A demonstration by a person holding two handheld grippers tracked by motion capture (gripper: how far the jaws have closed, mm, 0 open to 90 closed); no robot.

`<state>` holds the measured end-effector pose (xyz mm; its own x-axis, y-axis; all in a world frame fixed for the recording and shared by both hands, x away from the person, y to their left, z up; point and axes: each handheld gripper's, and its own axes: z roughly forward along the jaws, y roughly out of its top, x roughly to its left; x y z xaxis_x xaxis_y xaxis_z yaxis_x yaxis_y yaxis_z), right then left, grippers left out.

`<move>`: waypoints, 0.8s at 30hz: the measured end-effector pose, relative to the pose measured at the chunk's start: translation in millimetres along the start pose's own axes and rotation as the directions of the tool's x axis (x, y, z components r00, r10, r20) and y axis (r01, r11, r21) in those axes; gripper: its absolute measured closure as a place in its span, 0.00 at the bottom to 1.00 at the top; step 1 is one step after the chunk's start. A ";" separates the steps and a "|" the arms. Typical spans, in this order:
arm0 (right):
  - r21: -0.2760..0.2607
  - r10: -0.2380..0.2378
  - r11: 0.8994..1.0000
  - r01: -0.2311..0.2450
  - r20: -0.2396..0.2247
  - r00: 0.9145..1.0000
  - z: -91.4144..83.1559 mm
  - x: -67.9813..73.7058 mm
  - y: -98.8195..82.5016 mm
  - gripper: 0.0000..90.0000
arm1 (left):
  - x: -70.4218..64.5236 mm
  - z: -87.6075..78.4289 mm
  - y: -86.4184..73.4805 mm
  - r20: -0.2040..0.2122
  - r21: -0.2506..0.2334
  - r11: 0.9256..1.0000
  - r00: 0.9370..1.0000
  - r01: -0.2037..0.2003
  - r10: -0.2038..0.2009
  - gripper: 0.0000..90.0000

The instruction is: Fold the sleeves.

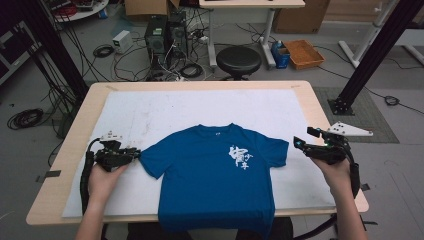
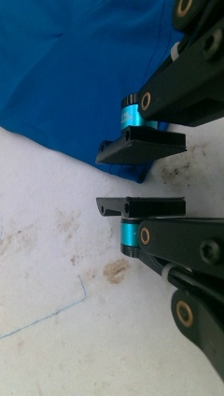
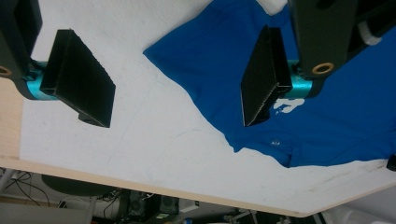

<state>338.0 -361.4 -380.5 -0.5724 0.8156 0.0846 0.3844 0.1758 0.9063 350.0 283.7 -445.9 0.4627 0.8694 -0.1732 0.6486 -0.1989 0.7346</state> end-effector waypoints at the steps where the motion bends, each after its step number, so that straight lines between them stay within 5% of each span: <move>1: 0.000 0.000 1.000 0.000 0.000 1.000 -0.1 -0.1 -0.1 0.29 | -0.1 0.0 0.0 0.005 0.003 1.000 1.000 -0.003 0.003 0.80; 6: -0.002 -0.001 1.000 0.001 0.001 1.000 -0.3 -0.6 -0.2 0.29 | -2.1 1.0 0.1 -0.006 0.000 1.000 1.000 0.002 -0.002 0.84; 10: -0.004 -0.004 1.000 0.004 0.003 1.000 -0.9 -0.6 -0.1 0.29 | -6.1 1.0 0.7 -0.011 0.001 1.000 1.000 -0.012 0.012 0.97; 18: -0.003 -0.012 1.000 0.012 0.015 1.000 -3.8 -0.1 1.0 0.29 | -11.9 -7.5 10.9 0.020 -0.021 0.999 0.999 0.036 -0.036 0.98; 24: -0.005 -0.023 1.000 0.023 0.013 1.000 -5.0 0.4 2.9 0.29 | -40.2 -26.2 41.9 0.071 -0.069 0.996 0.996 0.057 -0.052 0.98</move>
<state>335.2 -363.3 -375.8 -0.5715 0.8185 0.0584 0.3677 0.1917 0.9100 342.7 252.2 -391.0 0.4703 0.8441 -0.2577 0.6306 -0.1171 0.7672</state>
